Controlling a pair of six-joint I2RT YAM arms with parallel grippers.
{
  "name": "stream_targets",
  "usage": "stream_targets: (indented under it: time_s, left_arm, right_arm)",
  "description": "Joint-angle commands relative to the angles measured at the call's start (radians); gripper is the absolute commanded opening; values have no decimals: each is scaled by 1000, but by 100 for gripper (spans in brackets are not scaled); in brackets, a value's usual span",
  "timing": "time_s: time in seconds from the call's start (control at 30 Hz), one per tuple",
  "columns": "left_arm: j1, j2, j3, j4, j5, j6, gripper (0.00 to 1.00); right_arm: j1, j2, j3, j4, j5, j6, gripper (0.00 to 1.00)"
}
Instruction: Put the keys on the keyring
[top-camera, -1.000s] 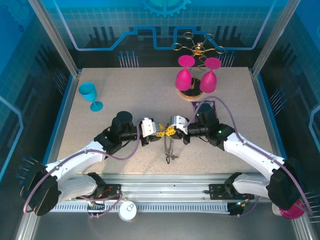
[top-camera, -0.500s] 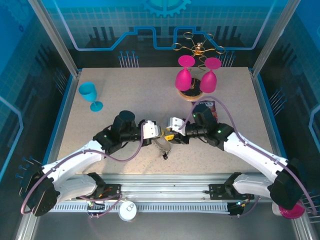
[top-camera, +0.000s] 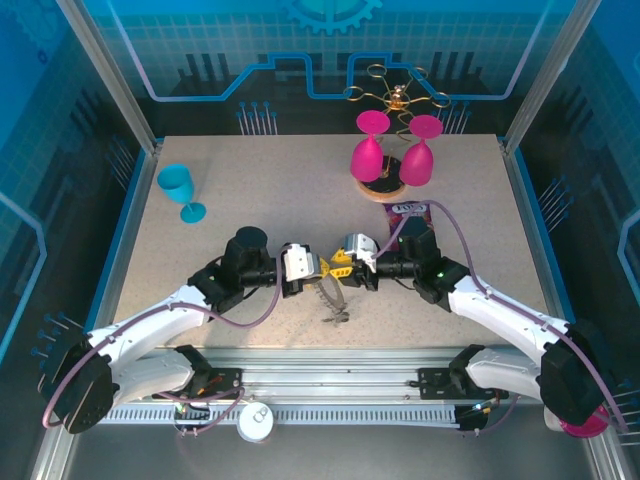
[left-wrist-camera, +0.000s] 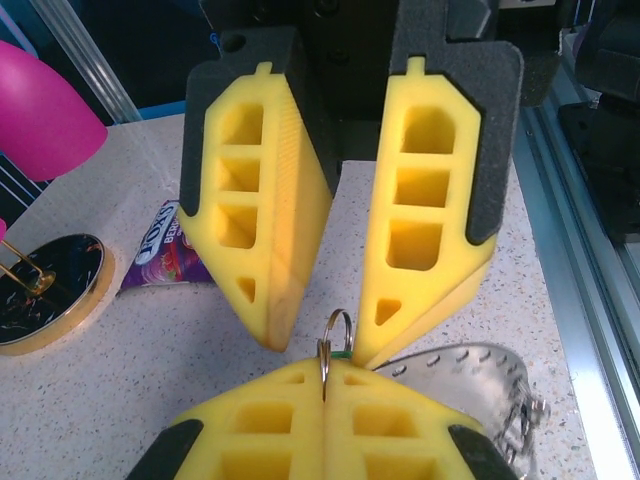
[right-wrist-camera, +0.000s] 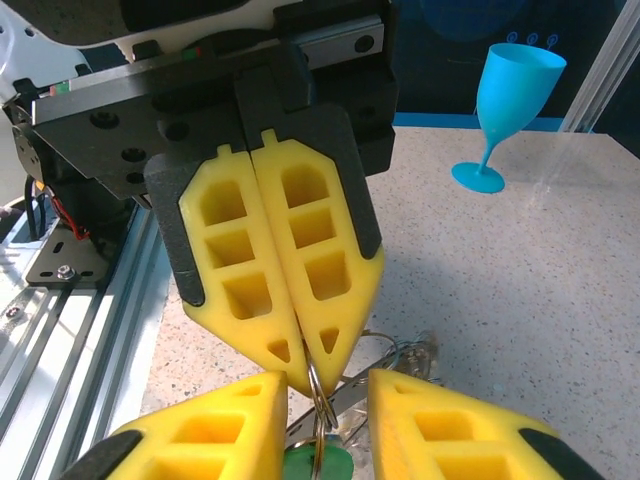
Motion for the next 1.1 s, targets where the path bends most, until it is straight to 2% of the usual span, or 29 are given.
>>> stream_targets:
  time_s: [0.0,0.13,0.37,0.47,0.53,0.7,0.87,1.07]
  left_arm:
    - [-5,-23,-8,62,52,-5,0]
    - [-6,-23,-10,57,47,9,0]
    - [-6,-15,-2,61,46,9,0]
    - [-6,-16,-2,61,46,10,0]
    - [-6,-19,-2,60,46,11,0]
    - [-6,-25,-6,64,43,13,0]
    - [-6,-42,-16,114,38,-9,0]
    - [-4,-39,-32,212,68,-108,0]
  right_arm:
    - [-26,-31,-11,9,-25,-25,28]
    - [-38,-74,-16,-86,-14,-122,36]
    - [-24,-57,5,-132,-25,-127,38]
    - [-18,-37,13,-127,-12,-113,32]
    - [-20,-29,18,-124,-7,-104,25]
    - [-23,-30,15,-109,-8,-78,0]
    - [-31,-10,-25,-57,6,-32,0]
    - [-16,56,-34,29,-22,41,0]
